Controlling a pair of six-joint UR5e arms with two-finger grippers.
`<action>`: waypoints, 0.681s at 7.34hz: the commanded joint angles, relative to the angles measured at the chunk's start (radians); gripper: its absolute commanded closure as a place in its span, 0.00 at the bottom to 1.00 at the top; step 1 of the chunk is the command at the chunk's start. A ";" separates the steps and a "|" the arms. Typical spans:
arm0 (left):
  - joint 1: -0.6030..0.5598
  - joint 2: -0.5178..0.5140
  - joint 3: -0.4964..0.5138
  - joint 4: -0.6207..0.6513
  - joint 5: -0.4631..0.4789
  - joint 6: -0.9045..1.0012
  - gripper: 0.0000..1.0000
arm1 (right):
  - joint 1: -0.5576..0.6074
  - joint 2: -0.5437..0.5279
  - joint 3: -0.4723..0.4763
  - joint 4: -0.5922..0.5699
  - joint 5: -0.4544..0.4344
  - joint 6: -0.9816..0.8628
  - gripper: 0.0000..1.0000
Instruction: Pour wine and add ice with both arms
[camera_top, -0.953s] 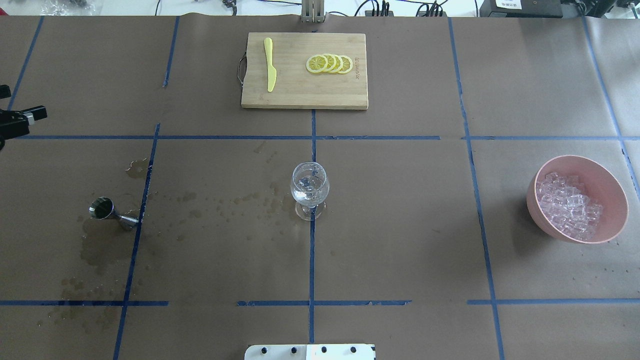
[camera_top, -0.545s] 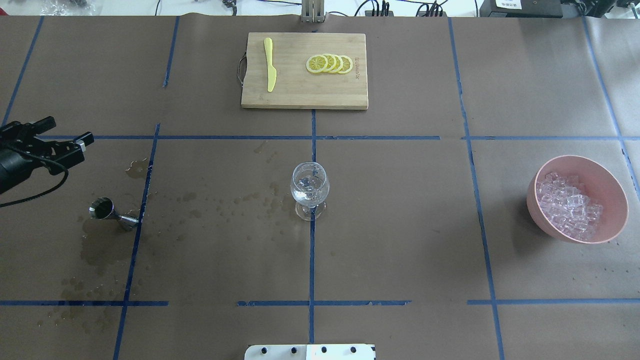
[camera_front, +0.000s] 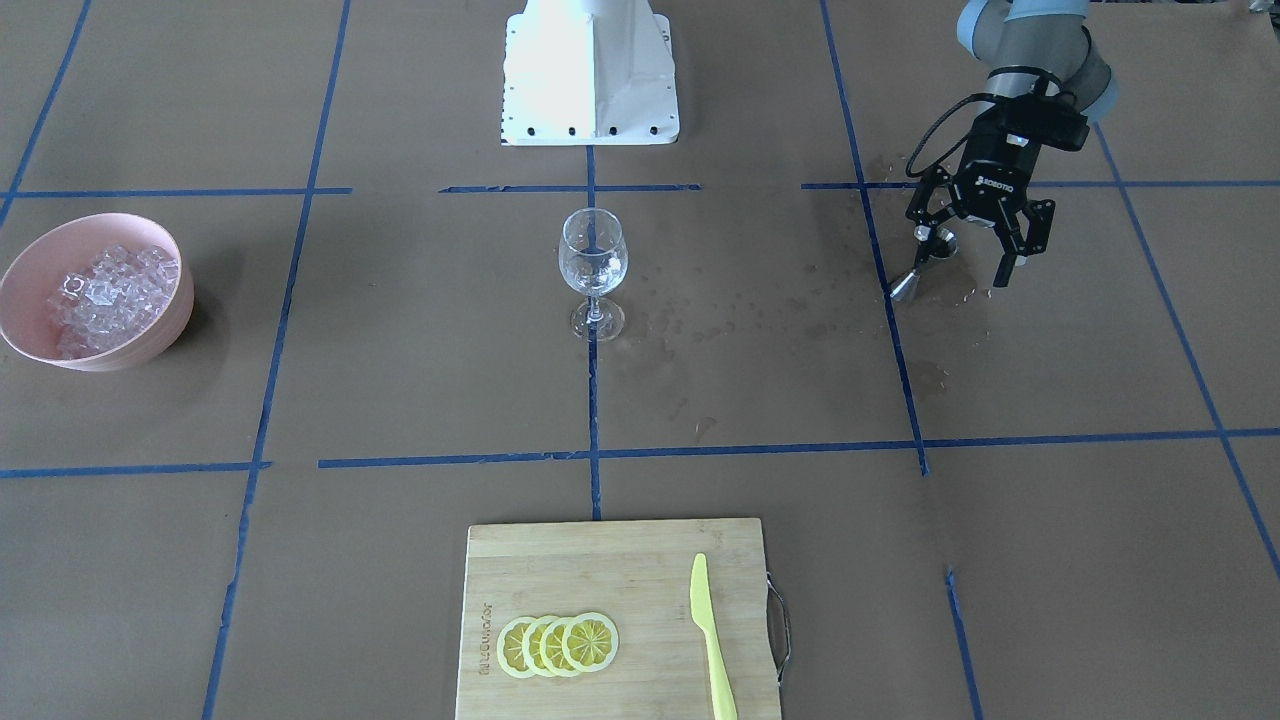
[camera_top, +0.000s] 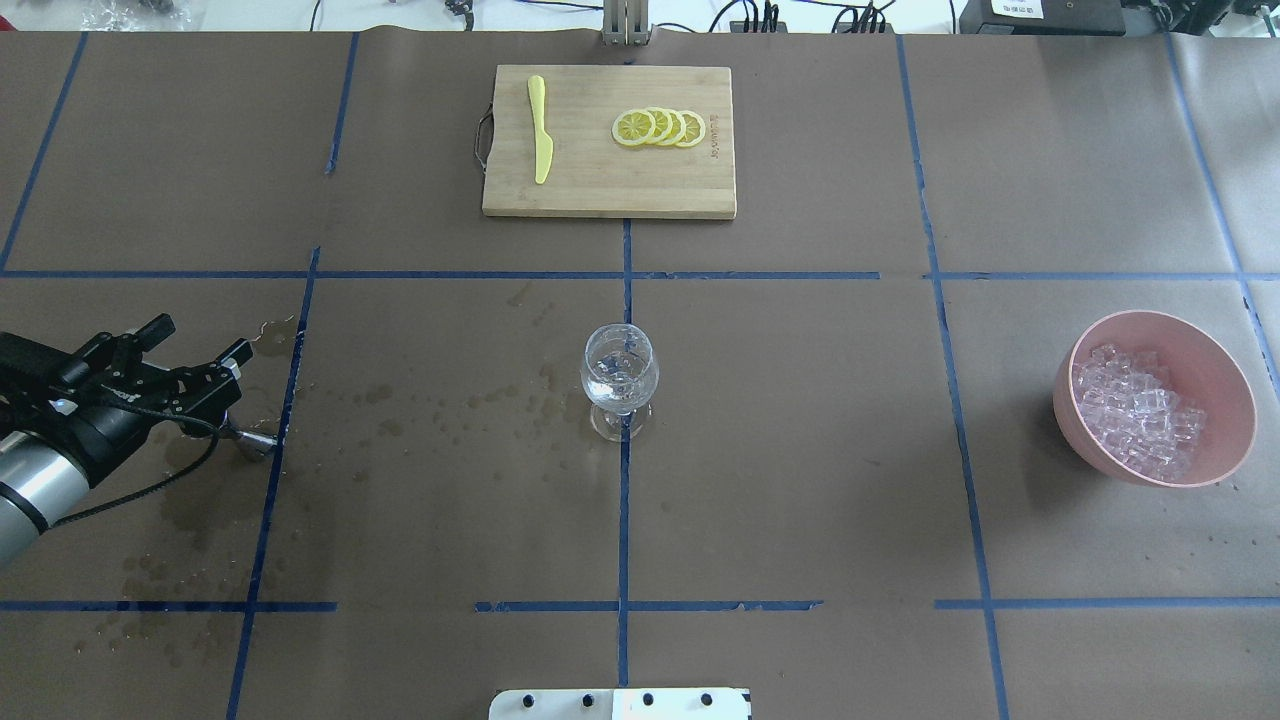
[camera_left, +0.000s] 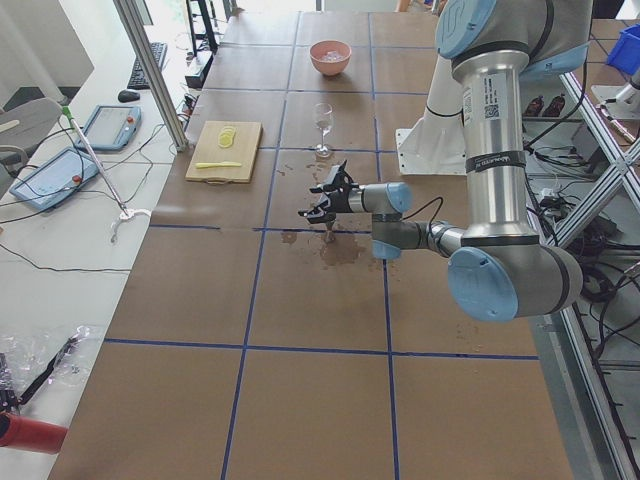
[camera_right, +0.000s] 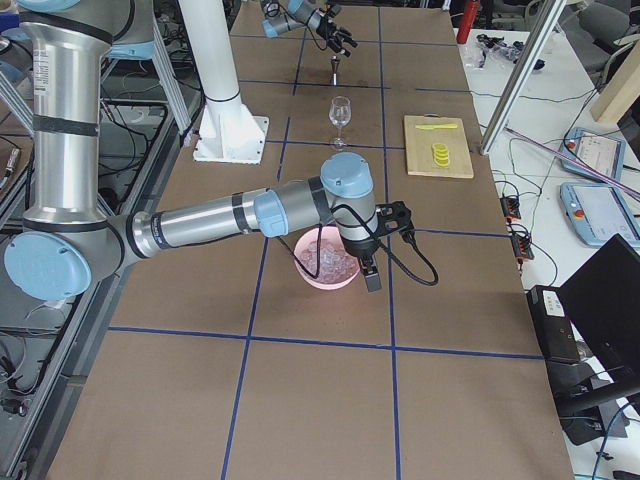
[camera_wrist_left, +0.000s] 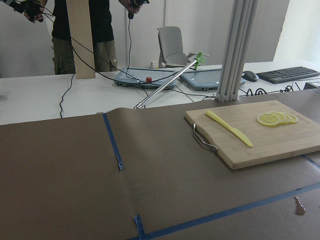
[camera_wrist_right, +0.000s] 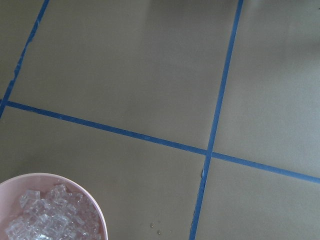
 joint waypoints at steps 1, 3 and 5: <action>0.109 0.000 0.026 0.000 0.139 -0.045 0.00 | 0.000 -0.001 0.000 0.000 0.000 0.000 0.00; 0.147 0.000 0.053 -0.002 0.185 -0.070 0.00 | 0.002 -0.001 0.000 0.000 0.000 -0.002 0.00; 0.175 0.000 0.084 -0.002 0.219 -0.111 0.00 | 0.000 -0.001 0.000 0.000 0.000 -0.002 0.00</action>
